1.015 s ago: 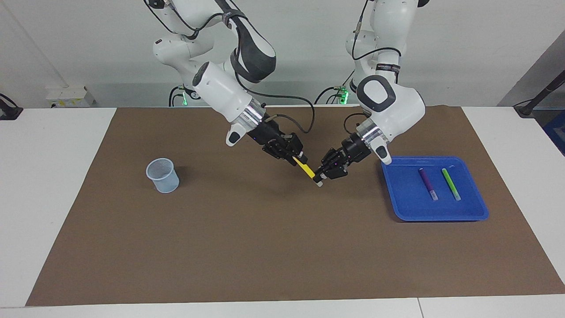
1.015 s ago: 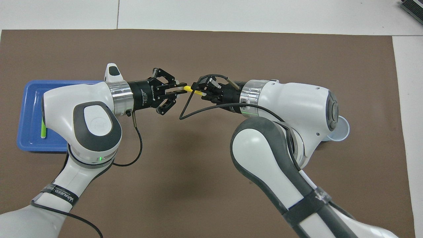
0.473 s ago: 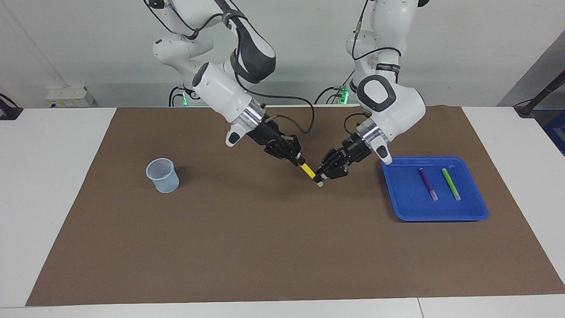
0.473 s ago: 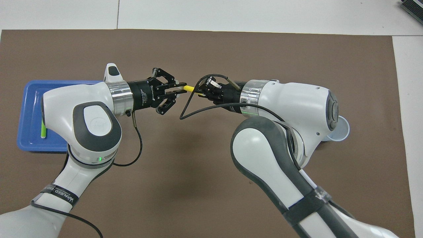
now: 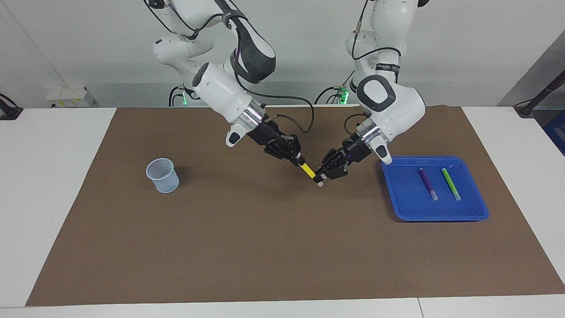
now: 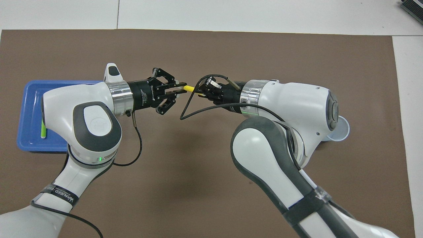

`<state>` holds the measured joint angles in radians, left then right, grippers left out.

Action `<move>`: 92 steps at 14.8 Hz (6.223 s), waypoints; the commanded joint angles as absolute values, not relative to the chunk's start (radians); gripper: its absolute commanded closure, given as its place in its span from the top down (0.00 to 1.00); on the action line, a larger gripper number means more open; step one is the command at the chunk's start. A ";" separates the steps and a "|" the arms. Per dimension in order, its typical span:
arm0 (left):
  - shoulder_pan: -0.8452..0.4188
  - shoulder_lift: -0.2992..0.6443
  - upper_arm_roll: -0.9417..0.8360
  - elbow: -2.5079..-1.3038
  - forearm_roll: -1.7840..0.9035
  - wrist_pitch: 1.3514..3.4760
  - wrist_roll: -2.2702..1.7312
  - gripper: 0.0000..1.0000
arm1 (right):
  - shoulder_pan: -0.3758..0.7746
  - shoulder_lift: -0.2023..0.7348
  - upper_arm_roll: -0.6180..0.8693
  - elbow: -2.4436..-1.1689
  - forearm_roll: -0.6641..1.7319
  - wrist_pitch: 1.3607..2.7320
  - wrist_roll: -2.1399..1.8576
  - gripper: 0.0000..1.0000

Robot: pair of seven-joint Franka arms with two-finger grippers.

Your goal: Transfer and insert pens with both arms

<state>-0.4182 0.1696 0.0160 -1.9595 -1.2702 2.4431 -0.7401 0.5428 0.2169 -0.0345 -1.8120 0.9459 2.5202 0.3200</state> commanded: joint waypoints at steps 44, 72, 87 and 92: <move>0.124 0.196 0.046 -2.031 -0.189 2.345 0.325 0.74 | 0.077 -0.092 -0.028 -1.893 -0.005 1.700 -0.410 1.00; 0.121 0.331 0.041 -2.022 -0.198 2.530 0.333 0.56 | 0.284 -0.094 0.020 -1.925 0.474 1.948 0.449 1.00; 0.117 0.337 0.041 -2.026 -0.198 2.551 0.327 0.00 | 0.285 -0.094 0.020 -1.925 0.474 1.944 0.451 1.00; 0.115 0.337 0.041 -2.026 -0.199 2.548 0.325 0.00 | 0.284 -0.094 0.020 -1.925 0.472 1.940 0.451 1.00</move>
